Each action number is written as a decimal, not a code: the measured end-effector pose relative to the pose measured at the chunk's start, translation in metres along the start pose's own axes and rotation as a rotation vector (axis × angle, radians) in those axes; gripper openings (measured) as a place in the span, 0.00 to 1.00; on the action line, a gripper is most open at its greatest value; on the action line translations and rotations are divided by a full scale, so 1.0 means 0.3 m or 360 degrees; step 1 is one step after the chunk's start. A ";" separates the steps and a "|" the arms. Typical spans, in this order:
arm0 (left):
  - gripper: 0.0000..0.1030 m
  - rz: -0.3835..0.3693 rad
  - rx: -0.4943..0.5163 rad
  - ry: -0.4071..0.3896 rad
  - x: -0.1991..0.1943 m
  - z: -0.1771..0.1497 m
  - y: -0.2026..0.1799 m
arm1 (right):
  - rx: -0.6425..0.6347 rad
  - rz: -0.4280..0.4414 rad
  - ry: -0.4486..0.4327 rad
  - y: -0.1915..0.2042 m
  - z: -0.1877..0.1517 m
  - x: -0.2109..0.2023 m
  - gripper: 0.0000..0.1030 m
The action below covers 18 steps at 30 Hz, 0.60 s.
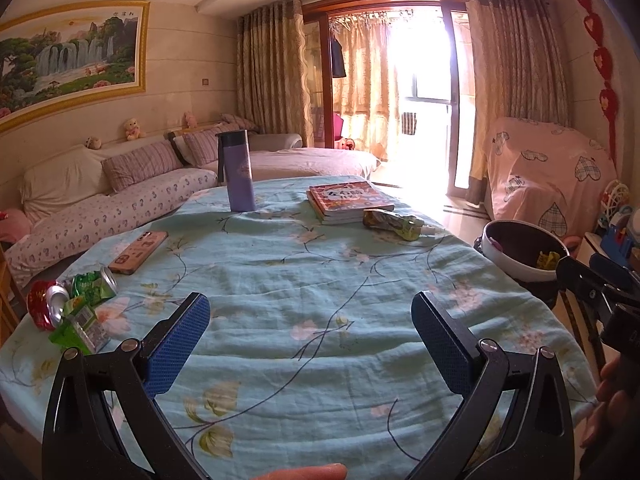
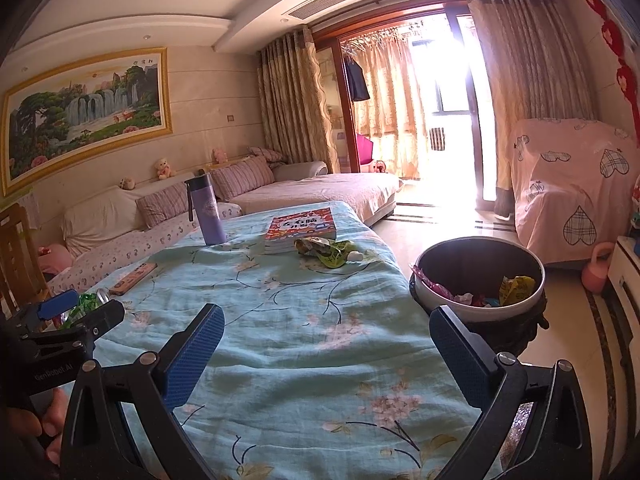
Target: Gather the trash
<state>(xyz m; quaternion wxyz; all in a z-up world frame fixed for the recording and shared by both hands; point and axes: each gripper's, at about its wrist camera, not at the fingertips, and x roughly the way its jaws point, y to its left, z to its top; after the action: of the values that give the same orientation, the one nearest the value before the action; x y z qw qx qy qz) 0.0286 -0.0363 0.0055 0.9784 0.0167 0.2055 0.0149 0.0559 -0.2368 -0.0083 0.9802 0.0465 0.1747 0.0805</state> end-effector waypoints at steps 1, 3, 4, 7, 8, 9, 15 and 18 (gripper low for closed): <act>1.00 -0.0001 0.0001 0.0000 -0.001 0.000 -0.001 | 0.0000 0.0000 0.0000 0.000 0.000 0.000 1.00; 1.00 -0.0004 -0.0001 -0.0003 0.000 0.000 0.000 | -0.0001 0.0002 0.0000 0.000 0.000 0.000 1.00; 1.00 -0.0005 0.0001 -0.0003 -0.001 -0.001 -0.001 | -0.0002 0.0001 0.0000 0.000 0.000 -0.001 1.00; 1.00 -0.0013 0.0002 -0.0009 -0.002 -0.003 -0.005 | -0.0005 0.0000 -0.0001 0.001 0.002 -0.004 1.00; 1.00 -0.0015 0.0002 -0.0012 -0.003 -0.003 -0.005 | -0.0006 -0.0001 -0.0001 0.002 0.002 -0.006 1.00; 1.00 -0.0017 0.0000 -0.0015 -0.004 -0.004 -0.005 | -0.0003 0.0001 0.0001 0.001 0.002 -0.004 1.00; 1.00 -0.0021 0.0002 -0.0029 -0.011 -0.003 -0.007 | -0.0003 0.0005 -0.0001 0.003 0.004 -0.014 1.00; 1.00 -0.0024 -0.0002 -0.0027 -0.012 -0.003 -0.007 | -0.0004 0.0001 -0.0002 0.004 0.004 -0.014 1.00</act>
<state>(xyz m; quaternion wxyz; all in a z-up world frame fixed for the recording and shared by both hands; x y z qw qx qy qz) 0.0250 -0.0385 0.0061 0.9802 0.0146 0.1972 0.0075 0.0523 -0.2364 -0.0055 0.9803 0.0453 0.1740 0.0811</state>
